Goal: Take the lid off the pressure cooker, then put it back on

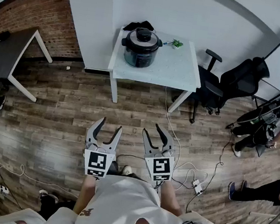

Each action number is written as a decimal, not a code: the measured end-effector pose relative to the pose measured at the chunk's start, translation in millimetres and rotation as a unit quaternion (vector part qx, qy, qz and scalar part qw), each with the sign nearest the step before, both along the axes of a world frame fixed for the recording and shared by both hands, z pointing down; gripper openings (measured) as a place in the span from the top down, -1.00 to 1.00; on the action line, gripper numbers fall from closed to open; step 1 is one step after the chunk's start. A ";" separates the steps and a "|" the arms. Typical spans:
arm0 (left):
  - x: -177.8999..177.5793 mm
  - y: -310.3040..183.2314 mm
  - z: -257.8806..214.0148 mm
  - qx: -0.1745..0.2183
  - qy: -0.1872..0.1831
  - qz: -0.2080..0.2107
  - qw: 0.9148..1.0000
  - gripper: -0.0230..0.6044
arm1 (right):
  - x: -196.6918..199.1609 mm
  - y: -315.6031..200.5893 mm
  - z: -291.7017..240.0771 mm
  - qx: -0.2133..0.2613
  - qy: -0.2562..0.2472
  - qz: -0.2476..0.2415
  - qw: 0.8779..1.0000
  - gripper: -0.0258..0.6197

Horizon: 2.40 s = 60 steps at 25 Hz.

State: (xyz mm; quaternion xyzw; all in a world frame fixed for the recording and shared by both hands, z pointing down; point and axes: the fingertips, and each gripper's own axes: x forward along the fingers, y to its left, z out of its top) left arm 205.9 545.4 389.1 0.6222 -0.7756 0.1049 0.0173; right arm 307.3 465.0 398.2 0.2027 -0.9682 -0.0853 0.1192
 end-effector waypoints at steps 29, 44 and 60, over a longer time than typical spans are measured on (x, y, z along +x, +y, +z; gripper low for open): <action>-119.4 -122.2 17.0 -0.016 0.000 0.028 0.999 0.11 | -115.8 -113.1 16.2 -0.009 0.010 0.022 1.000 0.30; -189.8 -178.3 14.9 -0.008 -0.012 0.071 0.997 0.11 | -179.1 -158.8 21.0 -0.007 0.019 0.064 0.998 0.30; -232.4 -214.1 13.9 0.009 -0.002 0.065 0.998 0.11 | -227.2 -194.3 16.9 0.007 0.017 0.059 0.998 0.30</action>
